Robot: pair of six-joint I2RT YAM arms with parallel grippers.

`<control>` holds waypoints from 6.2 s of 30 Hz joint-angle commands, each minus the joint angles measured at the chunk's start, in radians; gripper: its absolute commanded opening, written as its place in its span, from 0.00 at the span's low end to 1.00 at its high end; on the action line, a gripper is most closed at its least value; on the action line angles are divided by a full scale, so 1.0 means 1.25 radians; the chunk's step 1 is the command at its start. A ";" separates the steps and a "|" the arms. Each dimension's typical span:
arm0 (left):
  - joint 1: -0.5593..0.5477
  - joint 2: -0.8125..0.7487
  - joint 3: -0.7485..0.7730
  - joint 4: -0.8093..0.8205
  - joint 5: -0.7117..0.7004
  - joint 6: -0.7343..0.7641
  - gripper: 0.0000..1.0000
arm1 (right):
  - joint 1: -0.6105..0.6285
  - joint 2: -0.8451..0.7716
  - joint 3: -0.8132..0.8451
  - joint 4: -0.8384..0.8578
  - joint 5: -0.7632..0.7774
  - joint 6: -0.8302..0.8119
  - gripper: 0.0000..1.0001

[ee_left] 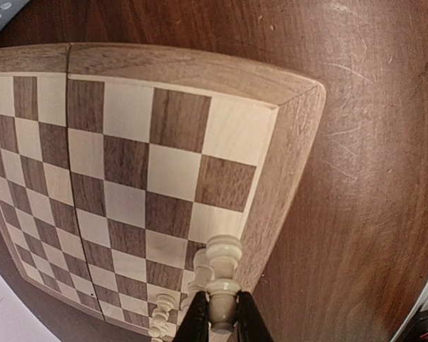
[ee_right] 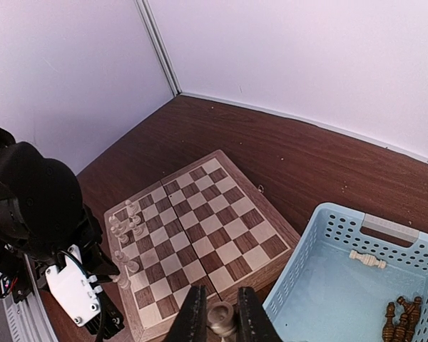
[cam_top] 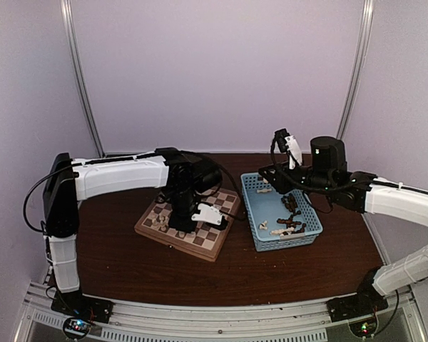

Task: Set up the chess pieces on the board
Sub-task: Place the chess piece on the chessboard, then pick up the chess piece from the chessboard.

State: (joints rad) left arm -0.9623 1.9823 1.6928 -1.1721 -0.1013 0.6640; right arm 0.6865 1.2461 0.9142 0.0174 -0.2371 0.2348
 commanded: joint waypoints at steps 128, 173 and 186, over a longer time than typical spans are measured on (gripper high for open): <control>0.203 -0.661 -0.480 0.586 0.145 -0.721 0.74 | 0.206 0.680 0.230 0.379 0.130 0.039 0.21; 0.203 -0.184 -0.157 0.335 0.159 -0.801 0.74 | -0.025 0.240 -0.038 0.261 0.200 -0.111 0.56; 0.170 0.013 0.004 0.288 0.134 -0.817 0.62 | -0.025 0.234 -0.150 0.435 0.162 -0.066 0.62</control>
State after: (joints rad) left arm -0.7258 1.9644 1.6382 -0.7876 0.0811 -0.3378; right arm 0.6533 1.5486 0.7368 0.4740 -0.0193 0.1352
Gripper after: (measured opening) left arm 0.636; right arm 0.621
